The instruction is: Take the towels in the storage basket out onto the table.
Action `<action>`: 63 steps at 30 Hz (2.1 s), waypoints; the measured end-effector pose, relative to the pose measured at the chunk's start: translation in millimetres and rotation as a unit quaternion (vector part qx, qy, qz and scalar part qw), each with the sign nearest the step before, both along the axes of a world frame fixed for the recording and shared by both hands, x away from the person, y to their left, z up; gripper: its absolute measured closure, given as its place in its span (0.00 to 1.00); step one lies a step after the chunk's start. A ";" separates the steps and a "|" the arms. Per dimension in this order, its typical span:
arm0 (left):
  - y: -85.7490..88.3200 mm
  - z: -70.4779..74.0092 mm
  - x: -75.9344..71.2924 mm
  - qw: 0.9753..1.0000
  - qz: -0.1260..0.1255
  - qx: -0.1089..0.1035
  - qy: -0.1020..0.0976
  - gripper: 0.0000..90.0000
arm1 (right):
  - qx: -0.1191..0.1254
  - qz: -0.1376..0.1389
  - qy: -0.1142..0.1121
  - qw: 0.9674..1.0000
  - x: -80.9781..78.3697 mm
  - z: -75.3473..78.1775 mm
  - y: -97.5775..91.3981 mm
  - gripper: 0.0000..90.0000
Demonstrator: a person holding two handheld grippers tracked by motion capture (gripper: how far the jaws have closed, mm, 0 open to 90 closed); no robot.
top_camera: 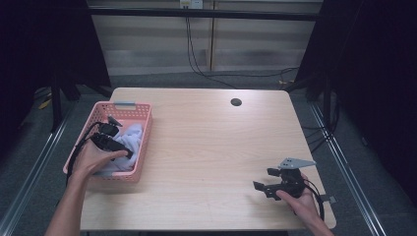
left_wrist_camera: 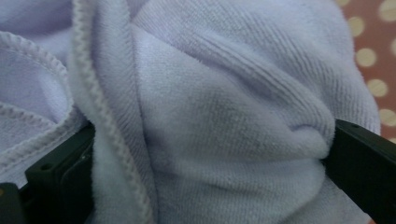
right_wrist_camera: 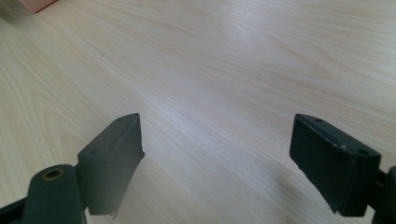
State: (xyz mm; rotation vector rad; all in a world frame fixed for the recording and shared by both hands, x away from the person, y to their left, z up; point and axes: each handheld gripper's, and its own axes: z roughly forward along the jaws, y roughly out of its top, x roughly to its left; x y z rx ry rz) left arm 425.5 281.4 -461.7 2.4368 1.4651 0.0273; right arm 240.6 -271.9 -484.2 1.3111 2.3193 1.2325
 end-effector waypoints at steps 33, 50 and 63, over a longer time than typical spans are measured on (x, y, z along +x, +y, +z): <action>2.6 6.3 -2.6 0.999 0.018 -0.036 -0.005 0.47 | 0.000 -0.001 -0.008 1.000 -3.6 5.4 -3.7 0.21; 34.6 38.0 -23.1 0.990 0.040 -0.110 -0.075 0.47 | 0.007 -0.009 -0.007 1.000 -4.6 7.0 -8.5 0.21; 56.7 72.6 -33.6 0.974 0.045 -0.180 -0.130 0.47 | 0.017 -0.019 -0.014 1.000 -4.1 10.9 -14.7 0.22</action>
